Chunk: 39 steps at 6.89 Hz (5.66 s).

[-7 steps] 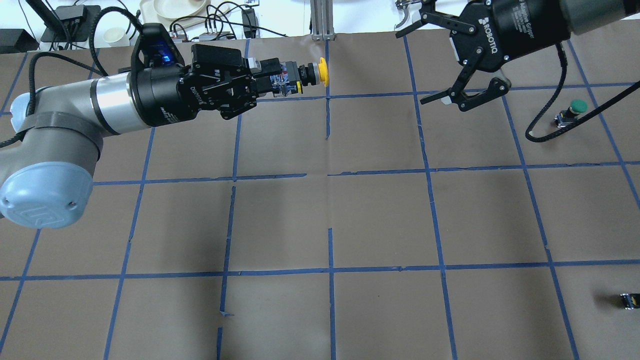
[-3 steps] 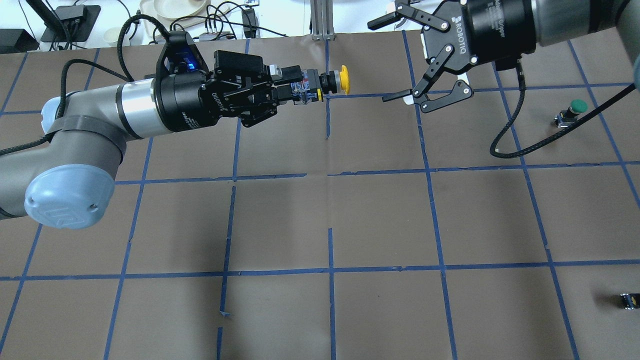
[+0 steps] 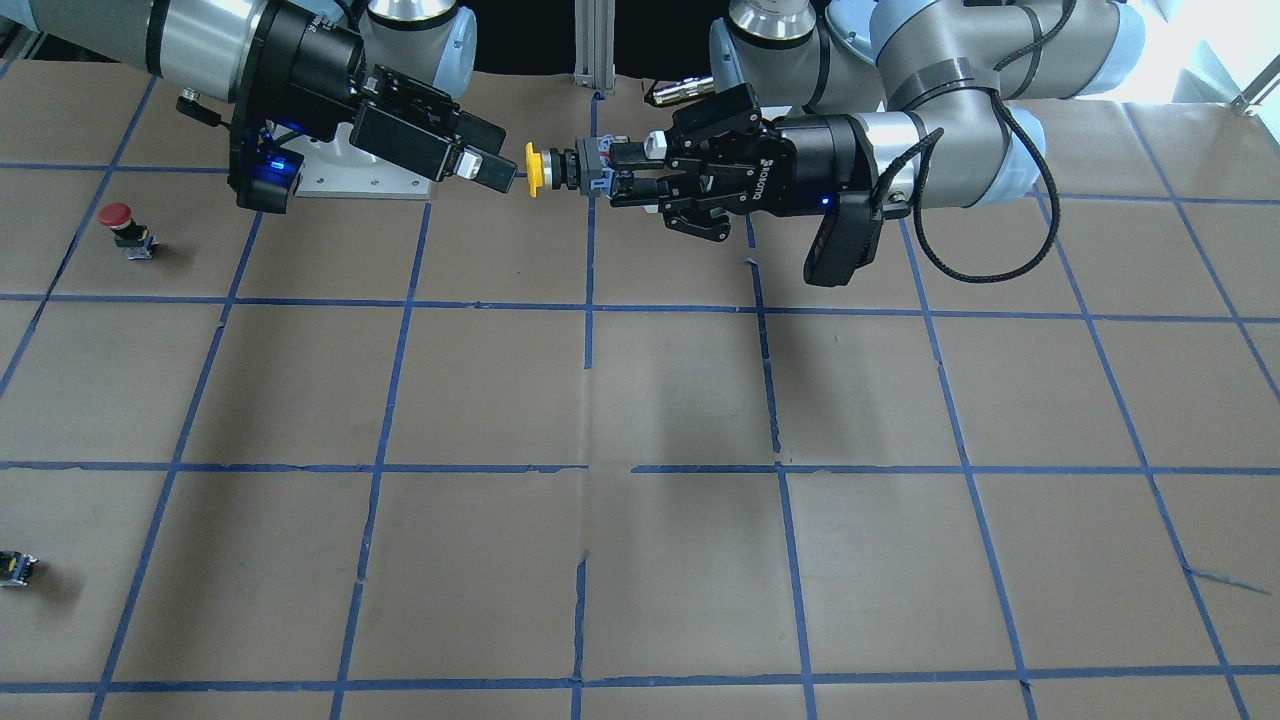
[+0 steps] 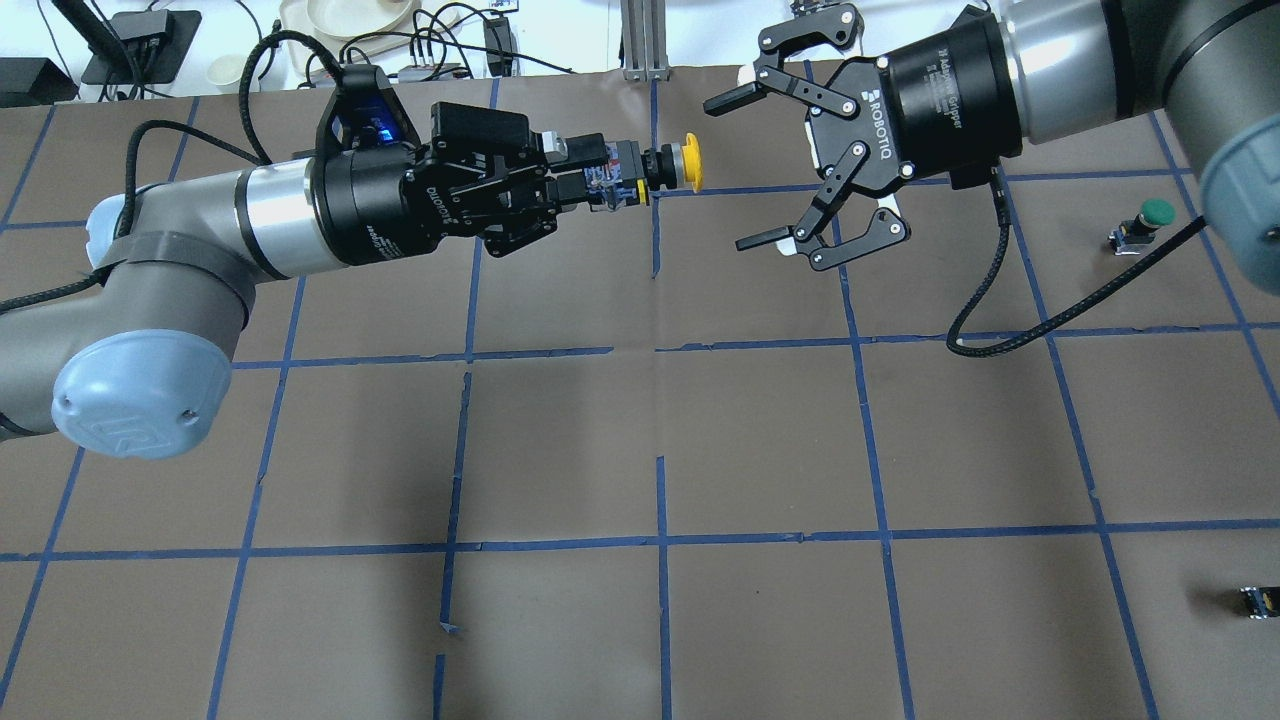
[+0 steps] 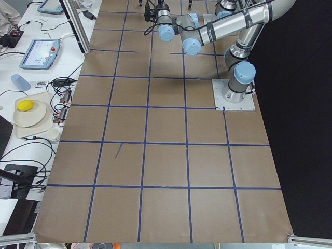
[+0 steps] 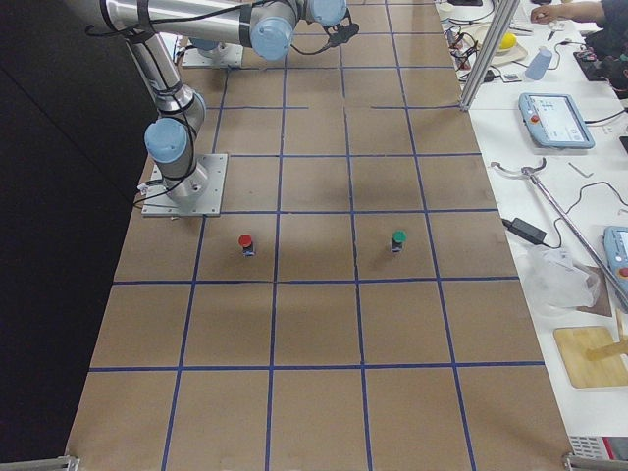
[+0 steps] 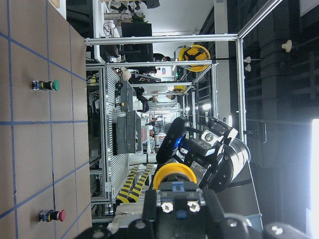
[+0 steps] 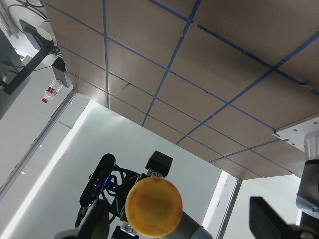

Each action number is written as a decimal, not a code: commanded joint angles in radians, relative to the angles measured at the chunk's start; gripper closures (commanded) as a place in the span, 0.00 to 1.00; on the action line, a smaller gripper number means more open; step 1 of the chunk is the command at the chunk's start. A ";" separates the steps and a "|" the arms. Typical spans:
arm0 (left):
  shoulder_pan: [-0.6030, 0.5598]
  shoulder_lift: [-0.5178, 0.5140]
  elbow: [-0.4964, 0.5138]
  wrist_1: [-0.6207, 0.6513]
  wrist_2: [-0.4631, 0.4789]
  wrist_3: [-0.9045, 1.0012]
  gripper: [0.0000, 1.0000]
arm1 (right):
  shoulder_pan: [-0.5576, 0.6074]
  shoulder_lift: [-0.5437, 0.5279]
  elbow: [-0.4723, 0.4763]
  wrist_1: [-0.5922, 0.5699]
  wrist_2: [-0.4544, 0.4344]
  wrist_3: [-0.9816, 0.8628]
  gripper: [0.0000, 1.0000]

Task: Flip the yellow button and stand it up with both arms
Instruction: 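Close the right gripper on the yellow button cap held by the left gripper, then open the left gripper and pull the button away with the right gripper, then carry the button with the right gripper and lower it upright onto the table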

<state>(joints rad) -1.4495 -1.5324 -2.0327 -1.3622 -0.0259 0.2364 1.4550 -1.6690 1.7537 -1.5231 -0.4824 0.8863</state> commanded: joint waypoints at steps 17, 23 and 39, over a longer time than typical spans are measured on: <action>0.018 0.011 0.026 0.014 0.187 -0.071 0.00 | -0.065 0.054 -0.071 -0.003 -0.103 0.043 0.79; 0.035 -0.014 0.171 0.088 1.031 -0.140 0.00 | -0.150 0.055 -0.053 -0.014 -0.889 -0.754 0.81; -0.045 -0.017 0.514 -0.221 1.643 -0.170 0.00 | -0.680 0.222 0.377 -0.901 -0.966 -1.889 0.81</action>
<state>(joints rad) -1.4989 -1.5492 -1.5231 -1.5686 1.6193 0.0682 0.8015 -1.4688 2.1250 -2.3992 -1.4500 -0.9894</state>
